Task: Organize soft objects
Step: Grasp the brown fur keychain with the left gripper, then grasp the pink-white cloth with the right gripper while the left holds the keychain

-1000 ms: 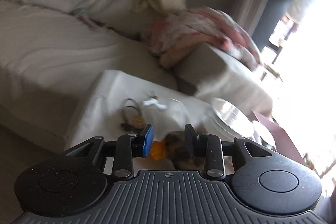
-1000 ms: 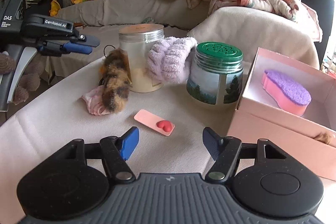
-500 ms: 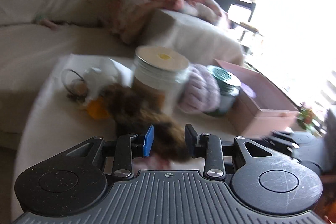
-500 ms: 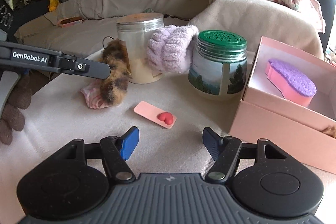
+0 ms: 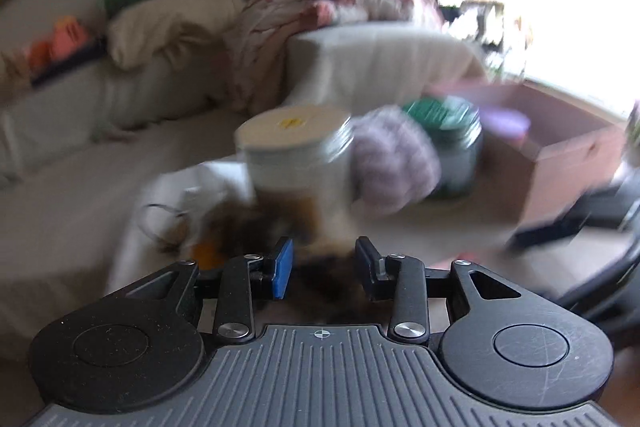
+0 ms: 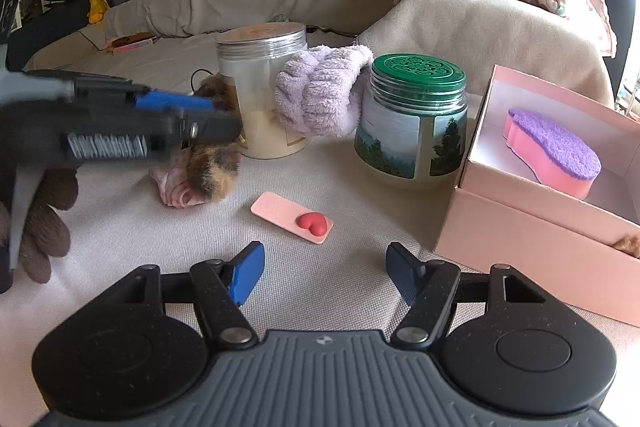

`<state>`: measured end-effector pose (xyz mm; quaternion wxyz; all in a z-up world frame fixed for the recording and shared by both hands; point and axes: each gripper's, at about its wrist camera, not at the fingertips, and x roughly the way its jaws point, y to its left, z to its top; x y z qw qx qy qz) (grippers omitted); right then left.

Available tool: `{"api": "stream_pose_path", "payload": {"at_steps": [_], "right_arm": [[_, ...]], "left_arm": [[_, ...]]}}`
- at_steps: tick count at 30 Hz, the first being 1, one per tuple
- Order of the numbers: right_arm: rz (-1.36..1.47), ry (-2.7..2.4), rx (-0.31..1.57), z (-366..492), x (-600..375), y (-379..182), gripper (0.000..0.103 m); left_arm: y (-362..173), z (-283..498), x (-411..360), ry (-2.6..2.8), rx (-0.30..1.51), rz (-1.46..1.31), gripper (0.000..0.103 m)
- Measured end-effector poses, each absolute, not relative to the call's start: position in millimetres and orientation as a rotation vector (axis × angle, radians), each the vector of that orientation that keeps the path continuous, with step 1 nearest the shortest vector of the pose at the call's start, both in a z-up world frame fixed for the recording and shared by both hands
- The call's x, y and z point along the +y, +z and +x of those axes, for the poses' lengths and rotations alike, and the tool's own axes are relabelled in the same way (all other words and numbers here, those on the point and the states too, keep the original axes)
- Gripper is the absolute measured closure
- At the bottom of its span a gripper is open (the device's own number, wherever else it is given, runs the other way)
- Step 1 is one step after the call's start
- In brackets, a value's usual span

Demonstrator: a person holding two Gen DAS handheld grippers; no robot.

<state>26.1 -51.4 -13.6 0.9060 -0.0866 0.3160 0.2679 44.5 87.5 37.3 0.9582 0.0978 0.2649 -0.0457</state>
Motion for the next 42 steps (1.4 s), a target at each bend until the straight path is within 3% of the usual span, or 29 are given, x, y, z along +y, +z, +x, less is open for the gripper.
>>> {"api": "stream_pose_path", "payload": {"at_steps": [9,16,26,29,31,42], "right_arm": [[-0.176,0.547,0.653,27,-51,-14,0.035],[-0.178,0.543,0.654,28,-50,-14,0.035],[-0.176,0.536,0.656,28,-49,-14,0.034],[-0.176,0.536,0.656,28,-49,-14,0.034],[-0.178,0.536,0.657,29,-49,-15,0.033],[-0.189,0.517,0.65,27,-45,-14,0.033]], "left_arm": [[38,36,150,0.14,0.594,0.149,0.06],[45,38,211,0.024,0.593,-0.346,0.061],[28,93,202,0.036,0.652,-0.322,0.061],[28,103,207,0.029,0.636,-0.342,0.067],[27,111,210,0.011,0.646,-0.345,0.076],[23,116,218,-0.042,0.704,-0.345,0.083]]}}
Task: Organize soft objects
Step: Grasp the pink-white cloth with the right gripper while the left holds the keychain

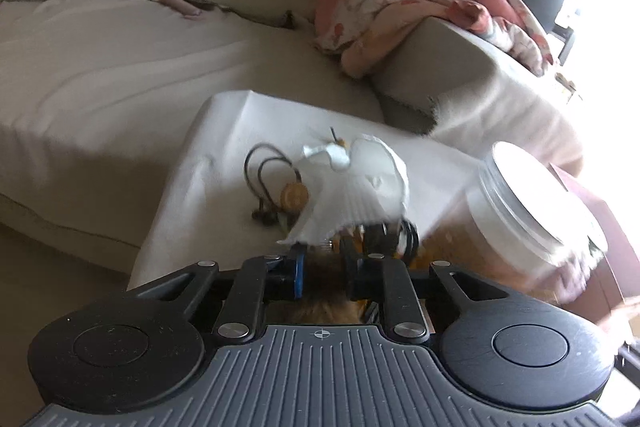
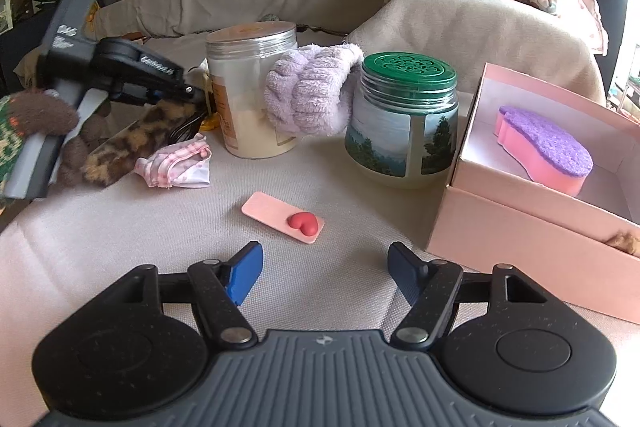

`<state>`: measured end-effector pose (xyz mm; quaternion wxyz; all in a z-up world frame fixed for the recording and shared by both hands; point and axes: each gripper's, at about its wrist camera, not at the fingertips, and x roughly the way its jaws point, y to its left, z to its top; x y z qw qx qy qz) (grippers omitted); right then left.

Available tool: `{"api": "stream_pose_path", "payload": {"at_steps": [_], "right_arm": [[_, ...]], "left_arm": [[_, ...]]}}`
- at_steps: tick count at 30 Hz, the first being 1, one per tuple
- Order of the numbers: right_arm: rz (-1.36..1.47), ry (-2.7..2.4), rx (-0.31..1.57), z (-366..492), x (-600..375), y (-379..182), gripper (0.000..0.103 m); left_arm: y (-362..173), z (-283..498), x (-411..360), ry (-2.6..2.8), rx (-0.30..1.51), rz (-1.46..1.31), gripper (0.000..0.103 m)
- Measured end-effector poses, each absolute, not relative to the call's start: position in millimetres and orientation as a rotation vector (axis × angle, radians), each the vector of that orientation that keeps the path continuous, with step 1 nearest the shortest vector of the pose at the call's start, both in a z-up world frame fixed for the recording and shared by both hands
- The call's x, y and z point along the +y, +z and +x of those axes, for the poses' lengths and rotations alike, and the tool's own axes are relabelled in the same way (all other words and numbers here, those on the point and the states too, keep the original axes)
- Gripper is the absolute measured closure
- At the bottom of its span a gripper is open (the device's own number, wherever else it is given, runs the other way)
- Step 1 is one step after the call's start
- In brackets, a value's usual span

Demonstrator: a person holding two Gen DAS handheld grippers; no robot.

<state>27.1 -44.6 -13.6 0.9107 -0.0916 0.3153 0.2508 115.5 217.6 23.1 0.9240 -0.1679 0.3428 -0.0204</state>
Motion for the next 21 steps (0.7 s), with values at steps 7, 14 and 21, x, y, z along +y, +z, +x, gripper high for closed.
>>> {"api": "stream_pose_path", "payload": {"at_steps": [7,14,21], "right_arm": [[-0.291,0.696,0.589,22,4,8,0.033],[-0.348,0.784,0.652,54,73,2,0.033],[-0.35,0.772,0.694,57,80,-3,0.085]], "left_arm": [[17,80,221,-0.066,0.707,-0.339,0.083],[19,74,221,-0.12,0.721,-0.304,0.083],[21,79,201,-0.136,0.717,-0.116,0.081]]}}
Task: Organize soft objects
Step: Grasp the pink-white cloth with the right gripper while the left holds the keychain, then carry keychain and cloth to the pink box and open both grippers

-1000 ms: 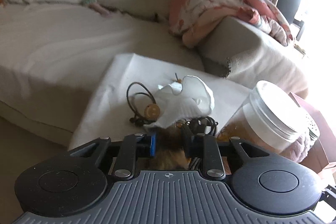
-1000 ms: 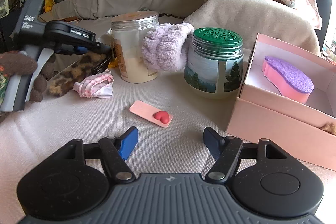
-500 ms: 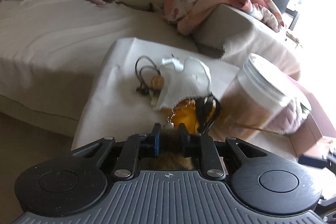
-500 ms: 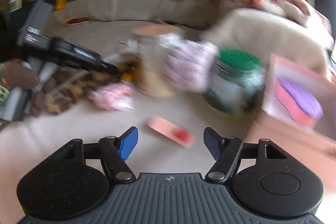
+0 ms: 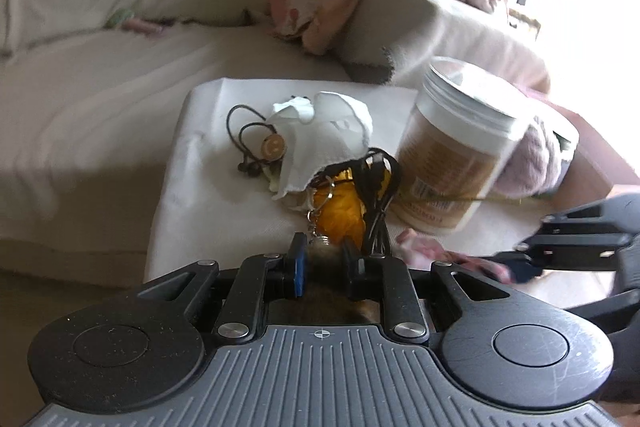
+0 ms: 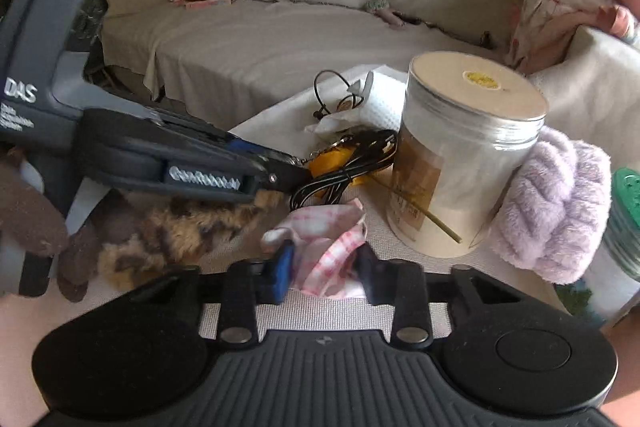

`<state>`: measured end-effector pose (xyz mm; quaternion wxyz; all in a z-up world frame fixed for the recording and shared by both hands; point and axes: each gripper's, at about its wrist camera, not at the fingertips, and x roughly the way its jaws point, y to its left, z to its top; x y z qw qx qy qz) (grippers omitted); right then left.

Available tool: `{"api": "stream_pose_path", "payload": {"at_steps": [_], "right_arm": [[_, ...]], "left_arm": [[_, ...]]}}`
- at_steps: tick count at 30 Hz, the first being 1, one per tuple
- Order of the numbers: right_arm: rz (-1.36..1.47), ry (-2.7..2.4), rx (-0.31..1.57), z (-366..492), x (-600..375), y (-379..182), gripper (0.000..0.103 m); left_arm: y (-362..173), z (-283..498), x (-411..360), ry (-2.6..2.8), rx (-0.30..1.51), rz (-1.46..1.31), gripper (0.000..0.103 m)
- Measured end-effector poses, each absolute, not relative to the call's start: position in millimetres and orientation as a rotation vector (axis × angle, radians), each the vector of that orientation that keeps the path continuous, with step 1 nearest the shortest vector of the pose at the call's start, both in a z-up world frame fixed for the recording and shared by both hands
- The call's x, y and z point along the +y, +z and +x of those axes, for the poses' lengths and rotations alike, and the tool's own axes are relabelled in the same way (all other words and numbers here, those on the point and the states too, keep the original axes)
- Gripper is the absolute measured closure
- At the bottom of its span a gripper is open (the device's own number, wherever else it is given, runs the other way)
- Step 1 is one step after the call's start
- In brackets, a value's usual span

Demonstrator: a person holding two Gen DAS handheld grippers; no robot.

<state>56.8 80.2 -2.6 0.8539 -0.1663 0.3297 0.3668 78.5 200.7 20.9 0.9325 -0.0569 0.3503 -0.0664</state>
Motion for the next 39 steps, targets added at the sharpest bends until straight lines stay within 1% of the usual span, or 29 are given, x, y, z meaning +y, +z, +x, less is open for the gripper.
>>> {"api": "stream_pose_path", "payload": {"at_steps": [5,6,7,11,15,22,27,29,34,39], "right_arm": [[-0.351,0.786,0.676,37,66,1,0.088],[-0.345,0.787,0.677,37,64,4,0.089],[-0.337,0.786,0.678,37,61,6,0.091],[-0.297,0.796,0.665,44,54,36,0.093],[-0.225,0.804,0.584,58,42,93,0.093],[-0.095,0.672,0.49,110,11,187,0.093],[-0.046,0.588,0.368,116,-40,237,0.093],[-0.027,0.579,0.322,113,-67,252,0.093],[0.004,0.514,0.247,108,-131,274,0.093],[0.045,0.455,0.249,105,-194,265,0.093]], "left_arm": [[22,80,199,-0.115,0.719,-0.132,0.082],[21,79,201,-0.112,0.71,-0.159,0.083],[19,78,204,-0.113,0.698,-0.188,0.087],[28,80,213,-0.145,0.656,-0.252,0.088],[74,89,221,-0.156,0.561,-0.276,0.089],[196,114,207,-0.161,0.355,-0.163,0.089],[277,134,180,-0.188,0.269,-0.119,0.089],[301,136,165,-0.211,0.237,-0.107,0.089],[336,135,113,-0.326,0.197,-0.124,0.089],[344,145,48,-0.419,0.206,-0.085,0.088]]}}
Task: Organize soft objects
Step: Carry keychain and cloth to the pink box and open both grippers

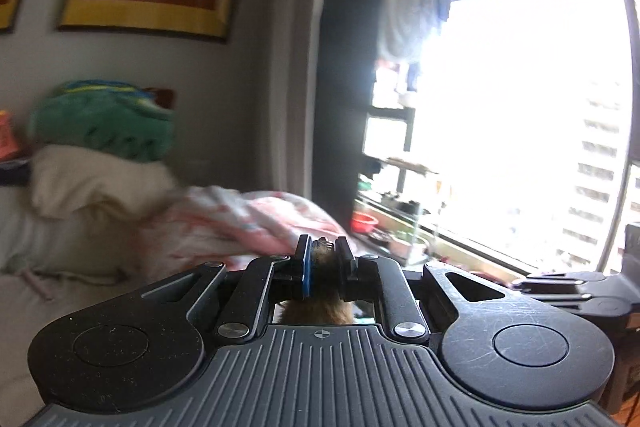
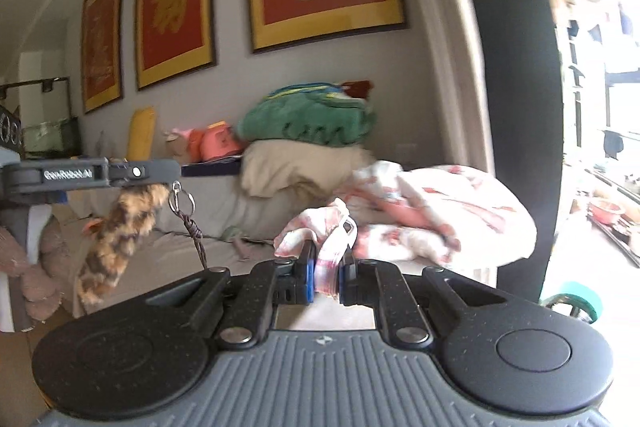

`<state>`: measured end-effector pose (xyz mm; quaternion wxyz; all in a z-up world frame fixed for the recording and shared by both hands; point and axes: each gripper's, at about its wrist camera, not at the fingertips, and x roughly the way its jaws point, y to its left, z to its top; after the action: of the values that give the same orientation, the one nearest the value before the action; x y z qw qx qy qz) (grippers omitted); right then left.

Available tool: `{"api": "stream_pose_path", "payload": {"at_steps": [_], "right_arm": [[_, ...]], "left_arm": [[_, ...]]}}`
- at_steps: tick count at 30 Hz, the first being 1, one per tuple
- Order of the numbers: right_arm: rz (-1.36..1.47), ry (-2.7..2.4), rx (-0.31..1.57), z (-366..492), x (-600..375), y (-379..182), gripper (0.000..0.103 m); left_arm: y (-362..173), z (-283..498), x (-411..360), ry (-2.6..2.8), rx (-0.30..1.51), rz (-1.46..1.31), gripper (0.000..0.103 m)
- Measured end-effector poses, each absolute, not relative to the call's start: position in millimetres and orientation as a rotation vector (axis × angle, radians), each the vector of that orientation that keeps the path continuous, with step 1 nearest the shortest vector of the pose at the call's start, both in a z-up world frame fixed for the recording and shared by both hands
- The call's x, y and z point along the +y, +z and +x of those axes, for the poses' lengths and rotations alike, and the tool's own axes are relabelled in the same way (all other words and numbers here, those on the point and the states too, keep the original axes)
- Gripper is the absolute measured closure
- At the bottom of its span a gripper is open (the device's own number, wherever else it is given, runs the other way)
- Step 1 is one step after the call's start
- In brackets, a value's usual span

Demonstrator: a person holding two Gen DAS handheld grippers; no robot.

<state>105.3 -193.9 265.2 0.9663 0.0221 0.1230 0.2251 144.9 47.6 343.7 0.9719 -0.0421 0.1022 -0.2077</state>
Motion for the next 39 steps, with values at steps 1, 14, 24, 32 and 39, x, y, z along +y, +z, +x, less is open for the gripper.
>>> {"api": "stream_pose_path", "payload": {"at_steps": [1,14,24,32,39], "right_arm": [[0.051,0.446,0.256,106,-203,261,0.093],[0.093,0.389,0.261,95,-256,230,0.093],[0.096,0.447,0.283,96,-217,230,0.093],[0.064,0.422,0.329,103,-195,233,0.093],[0.059,0.405,0.345,103,-215,214,0.093]], "left_arm": [[344,148,35,-0.43,0.209,-0.072,0.088],[349,158,12,-0.277,0.012,-0.083,0.088],[357,136,87,-0.168,-0.048,-0.123,0.088],[316,158,73,-0.348,0.199,-0.215,0.088],[305,169,32,-0.485,0.269,-0.275,0.088]]}}
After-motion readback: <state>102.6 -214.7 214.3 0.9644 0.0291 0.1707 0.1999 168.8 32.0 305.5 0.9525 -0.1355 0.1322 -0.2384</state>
